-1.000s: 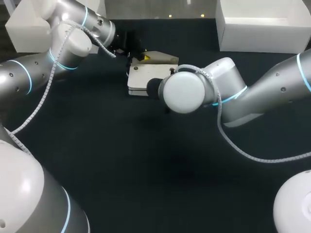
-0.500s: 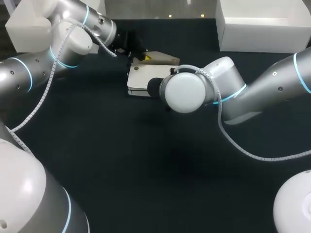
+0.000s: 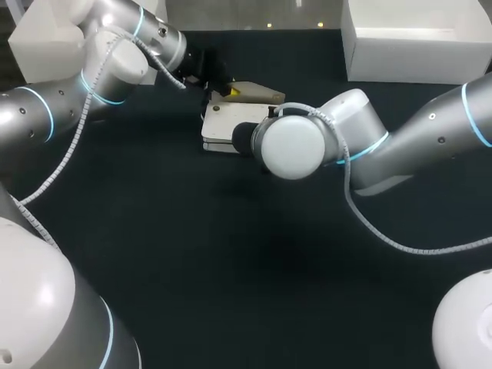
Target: Pick up the bag, open it, inspect its contents, close it, and place it on the opposite side
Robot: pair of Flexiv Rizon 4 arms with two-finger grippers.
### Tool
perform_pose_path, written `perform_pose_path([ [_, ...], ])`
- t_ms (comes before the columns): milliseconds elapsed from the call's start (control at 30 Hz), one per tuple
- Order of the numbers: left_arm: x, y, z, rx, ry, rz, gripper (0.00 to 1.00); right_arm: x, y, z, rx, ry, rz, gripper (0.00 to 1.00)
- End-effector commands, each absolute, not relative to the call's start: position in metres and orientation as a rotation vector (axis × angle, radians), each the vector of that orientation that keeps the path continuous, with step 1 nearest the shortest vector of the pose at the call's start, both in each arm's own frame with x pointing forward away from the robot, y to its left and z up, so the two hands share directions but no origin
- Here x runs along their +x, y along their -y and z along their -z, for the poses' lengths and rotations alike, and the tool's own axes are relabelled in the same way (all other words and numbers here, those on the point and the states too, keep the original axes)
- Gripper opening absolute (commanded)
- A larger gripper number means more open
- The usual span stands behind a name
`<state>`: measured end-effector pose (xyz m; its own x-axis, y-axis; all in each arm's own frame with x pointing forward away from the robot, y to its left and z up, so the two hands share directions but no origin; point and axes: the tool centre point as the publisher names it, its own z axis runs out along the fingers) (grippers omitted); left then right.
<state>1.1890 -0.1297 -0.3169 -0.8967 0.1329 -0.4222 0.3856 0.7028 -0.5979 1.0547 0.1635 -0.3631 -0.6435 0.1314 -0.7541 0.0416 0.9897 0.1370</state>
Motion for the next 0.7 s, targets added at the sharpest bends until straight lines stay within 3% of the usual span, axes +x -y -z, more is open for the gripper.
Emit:
perform_pose_path([
  [33,1.1913,0.1295,0.3172,0.410,-2.565,1.021,0.00,1.0569,-0.1655,0.3680,0.117,-2.265,-0.128,0.26],
  [267,1.1903,0.1287,0.3187,0.411,-2.569,1.026,0.00,1.0581,-0.1660,0.3706,0.116,-2.271,-0.114,0.21],
  [300,1.1903,0.1287,0.3188,0.412,-2.570,1.026,0.00,1.0585,-0.1661,0.3702,0.117,-2.270,-0.113,0.18],
  [367,1.1903,0.1286,0.3189,0.413,-2.569,1.026,0.00,1.0592,-0.1662,0.3693,0.121,-2.268,-0.114,0.02],
  [400,1.1901,0.1286,0.3188,0.414,-2.569,1.025,0.00,1.0594,-0.1662,0.3688,0.122,-2.266,-0.115,0.00],
  [700,1.1834,0.1273,0.3170,0.456,-2.545,1.036,0.00,1.0619,-0.1655,0.3673,0.129,-2.260,-0.112,0.00],
])
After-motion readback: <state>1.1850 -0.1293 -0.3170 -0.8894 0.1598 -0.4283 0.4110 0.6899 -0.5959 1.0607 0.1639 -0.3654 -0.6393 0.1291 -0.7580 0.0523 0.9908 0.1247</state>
